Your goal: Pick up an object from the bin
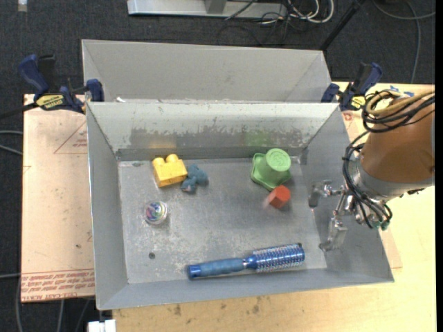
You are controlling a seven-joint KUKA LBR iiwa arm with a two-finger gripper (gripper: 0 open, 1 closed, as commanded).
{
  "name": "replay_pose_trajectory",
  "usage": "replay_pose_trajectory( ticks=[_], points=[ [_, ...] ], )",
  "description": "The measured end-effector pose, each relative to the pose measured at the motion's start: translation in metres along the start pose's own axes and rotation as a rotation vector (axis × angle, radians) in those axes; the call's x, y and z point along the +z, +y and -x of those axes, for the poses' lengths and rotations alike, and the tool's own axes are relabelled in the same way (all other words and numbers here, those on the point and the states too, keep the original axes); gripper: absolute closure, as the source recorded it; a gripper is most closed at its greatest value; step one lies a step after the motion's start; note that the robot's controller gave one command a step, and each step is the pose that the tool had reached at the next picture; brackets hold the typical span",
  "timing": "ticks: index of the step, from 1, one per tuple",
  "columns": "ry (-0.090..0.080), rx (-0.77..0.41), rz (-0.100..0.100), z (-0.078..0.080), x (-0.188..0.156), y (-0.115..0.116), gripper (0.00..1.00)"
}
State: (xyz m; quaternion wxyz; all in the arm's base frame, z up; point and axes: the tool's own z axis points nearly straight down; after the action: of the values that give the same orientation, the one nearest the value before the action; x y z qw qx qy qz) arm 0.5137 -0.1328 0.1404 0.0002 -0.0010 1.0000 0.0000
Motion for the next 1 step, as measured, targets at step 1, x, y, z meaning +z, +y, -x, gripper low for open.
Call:
replay_pose_trajectory(
  ticks=[1],
  points=[
    [0.003, -0.152, 0.004, -0.0185, 0.0632, 0.0787, 0.0]
  ],
)
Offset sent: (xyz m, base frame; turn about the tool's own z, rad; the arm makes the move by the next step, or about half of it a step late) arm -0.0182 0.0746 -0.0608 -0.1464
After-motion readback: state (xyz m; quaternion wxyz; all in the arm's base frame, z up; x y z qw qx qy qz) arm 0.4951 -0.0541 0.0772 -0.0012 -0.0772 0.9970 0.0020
